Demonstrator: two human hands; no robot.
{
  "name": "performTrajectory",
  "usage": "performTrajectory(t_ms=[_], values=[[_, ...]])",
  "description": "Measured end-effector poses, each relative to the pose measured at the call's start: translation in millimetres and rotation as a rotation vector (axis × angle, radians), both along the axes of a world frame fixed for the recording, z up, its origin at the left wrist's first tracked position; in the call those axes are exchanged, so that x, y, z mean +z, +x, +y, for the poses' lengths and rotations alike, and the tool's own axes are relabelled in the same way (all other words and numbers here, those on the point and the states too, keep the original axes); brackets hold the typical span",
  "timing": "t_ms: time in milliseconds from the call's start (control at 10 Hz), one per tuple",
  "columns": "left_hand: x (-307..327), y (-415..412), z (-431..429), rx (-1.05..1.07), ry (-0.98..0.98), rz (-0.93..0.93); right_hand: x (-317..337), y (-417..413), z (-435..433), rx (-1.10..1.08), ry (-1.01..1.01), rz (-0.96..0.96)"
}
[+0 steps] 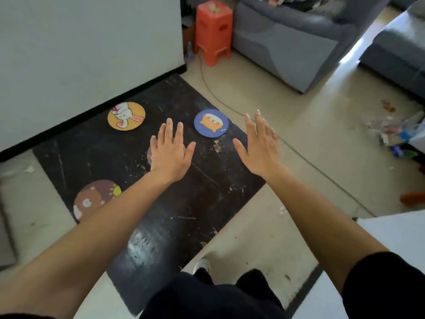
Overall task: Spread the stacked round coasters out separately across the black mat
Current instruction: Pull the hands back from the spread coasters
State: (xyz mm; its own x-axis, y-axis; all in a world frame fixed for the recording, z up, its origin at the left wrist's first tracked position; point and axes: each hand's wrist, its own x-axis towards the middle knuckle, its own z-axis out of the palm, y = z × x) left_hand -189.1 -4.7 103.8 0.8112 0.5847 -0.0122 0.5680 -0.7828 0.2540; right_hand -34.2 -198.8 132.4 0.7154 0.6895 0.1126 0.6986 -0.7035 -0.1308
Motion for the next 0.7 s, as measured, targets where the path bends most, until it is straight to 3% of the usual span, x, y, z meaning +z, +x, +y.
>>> performTrajectory(t_ms=[200, 300, 500, 700], values=[[-7, 7, 33, 0.287, -0.099, 0.022, -23, 57, 85, 0.215, 0.000, 0.152], [-24, 4, 40, 0.483, -0.160, 0.125, -46, 78, 122, 0.305, -0.050, 0.268], [-54, 3, 38, 0.853, -0.420, 0.235, -91, 103, 172, 0.432, -0.257, 0.427], [-97, 18, 55, 0.984, -0.576, 0.186, -150, 95, 196, 0.364, -0.300, 0.786]])
